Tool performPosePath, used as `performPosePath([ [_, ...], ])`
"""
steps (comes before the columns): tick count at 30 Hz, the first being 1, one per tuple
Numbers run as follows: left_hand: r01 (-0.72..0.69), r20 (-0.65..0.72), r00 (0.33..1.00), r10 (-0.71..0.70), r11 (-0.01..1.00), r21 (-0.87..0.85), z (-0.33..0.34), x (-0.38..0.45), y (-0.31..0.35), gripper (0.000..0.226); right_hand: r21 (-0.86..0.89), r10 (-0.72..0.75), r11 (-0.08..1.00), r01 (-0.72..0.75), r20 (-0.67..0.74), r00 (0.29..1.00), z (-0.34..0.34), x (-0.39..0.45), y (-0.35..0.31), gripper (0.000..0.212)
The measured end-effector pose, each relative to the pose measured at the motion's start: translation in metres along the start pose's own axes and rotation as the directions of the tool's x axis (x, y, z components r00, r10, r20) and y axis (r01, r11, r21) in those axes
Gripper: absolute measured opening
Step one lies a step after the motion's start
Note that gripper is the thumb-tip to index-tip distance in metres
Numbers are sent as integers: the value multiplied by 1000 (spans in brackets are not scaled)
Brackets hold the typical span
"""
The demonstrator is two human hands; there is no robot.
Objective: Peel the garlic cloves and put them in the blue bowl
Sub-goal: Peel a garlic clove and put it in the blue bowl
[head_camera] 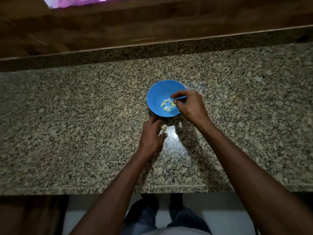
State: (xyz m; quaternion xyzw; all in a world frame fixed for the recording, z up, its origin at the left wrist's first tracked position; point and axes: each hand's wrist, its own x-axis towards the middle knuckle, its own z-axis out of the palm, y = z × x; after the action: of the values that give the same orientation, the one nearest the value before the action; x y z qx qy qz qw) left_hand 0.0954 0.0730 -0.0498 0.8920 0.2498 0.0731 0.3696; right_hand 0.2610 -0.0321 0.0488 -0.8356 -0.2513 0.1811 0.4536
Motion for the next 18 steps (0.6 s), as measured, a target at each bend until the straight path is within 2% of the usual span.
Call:
performPosePath([
  [2,-35,-26,999,36,999,19,3,1,-5,29,20,-17,1000,18,-37,999,2,-5,2,20],
  [4,-35,-53,998,32,999,-41,2,-1,-4,20,89,-3,996,8,-66,998,-1,-19,7,18],
  [6,88,-33,994,-100,959,-268,-4,-10,1,18,186,49,982,-37,-60,997,-2,-40,15,14],
  [7,190,13,979,-204,885,-425,-8,-15,4,18,235,84,969,-74,-33,996,0,-52,21,14],
  [9,339,137,930,-341,651,-679,-16,-25,10,18,302,162,937,-174,62,985,9,-73,33,15],
  [11,404,230,896,-379,483,-777,-21,-34,13,20,368,238,886,-282,159,958,22,-87,43,18],
  [12,418,259,888,-380,432,-799,-22,-38,14,22,409,266,851,-330,207,941,29,-91,46,20],
  [16,410,270,880,-390,338,-847,-25,-50,17,25,503,277,765,-401,305,911,52,-99,48,26],
  [18,399,253,881,-400,341,-851,-25,-53,18,23,533,261,745,-401,320,911,58,-100,48,26],
])
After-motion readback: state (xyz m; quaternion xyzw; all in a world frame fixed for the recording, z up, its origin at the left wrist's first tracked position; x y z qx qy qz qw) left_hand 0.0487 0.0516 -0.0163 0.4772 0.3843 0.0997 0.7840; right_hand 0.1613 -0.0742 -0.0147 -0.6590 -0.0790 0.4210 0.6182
